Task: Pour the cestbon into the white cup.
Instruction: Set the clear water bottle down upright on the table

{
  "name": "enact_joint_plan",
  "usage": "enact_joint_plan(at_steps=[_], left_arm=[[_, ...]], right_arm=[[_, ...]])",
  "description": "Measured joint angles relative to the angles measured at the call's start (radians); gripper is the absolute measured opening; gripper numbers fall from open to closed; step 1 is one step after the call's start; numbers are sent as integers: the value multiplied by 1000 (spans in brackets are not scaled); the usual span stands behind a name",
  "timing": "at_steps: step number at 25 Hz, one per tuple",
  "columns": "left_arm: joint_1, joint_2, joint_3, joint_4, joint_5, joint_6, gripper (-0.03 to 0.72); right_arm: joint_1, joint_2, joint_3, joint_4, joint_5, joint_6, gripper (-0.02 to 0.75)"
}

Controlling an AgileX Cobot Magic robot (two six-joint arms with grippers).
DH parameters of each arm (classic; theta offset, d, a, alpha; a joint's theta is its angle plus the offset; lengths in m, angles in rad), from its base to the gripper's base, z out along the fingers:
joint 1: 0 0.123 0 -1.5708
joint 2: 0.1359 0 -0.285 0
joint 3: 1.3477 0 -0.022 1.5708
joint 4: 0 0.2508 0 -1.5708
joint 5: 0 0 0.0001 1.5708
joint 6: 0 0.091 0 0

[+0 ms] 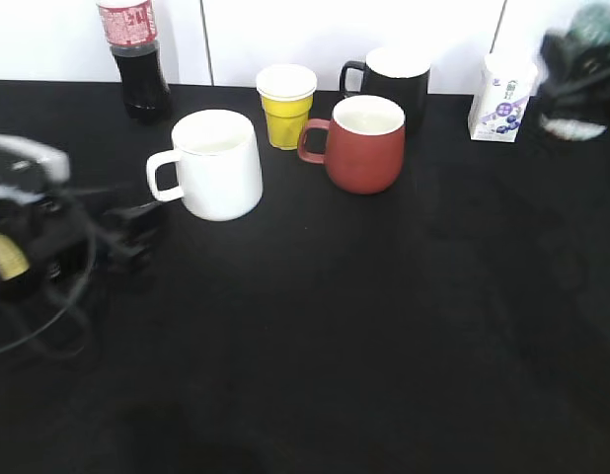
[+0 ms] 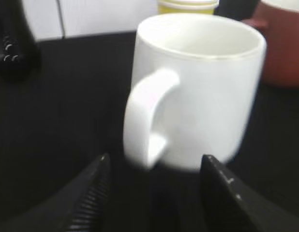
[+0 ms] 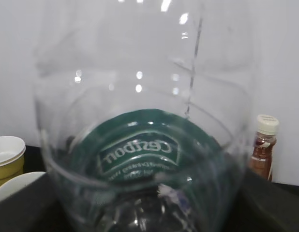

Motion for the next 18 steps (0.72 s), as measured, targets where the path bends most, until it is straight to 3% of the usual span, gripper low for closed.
enact_joint_plan(at_steps=[4,10,18], left_arm=[[0,-153,120,-30,-20,0,442],[0,-452,125,-104,1,-5,440],[0,-475,125,-106,52,-6,440]], right_arm=[[0,120,-1,0,-103,2,489],[0,494,-31,0,-399,66,489],[0,746,-272,83,-365,191,489]])
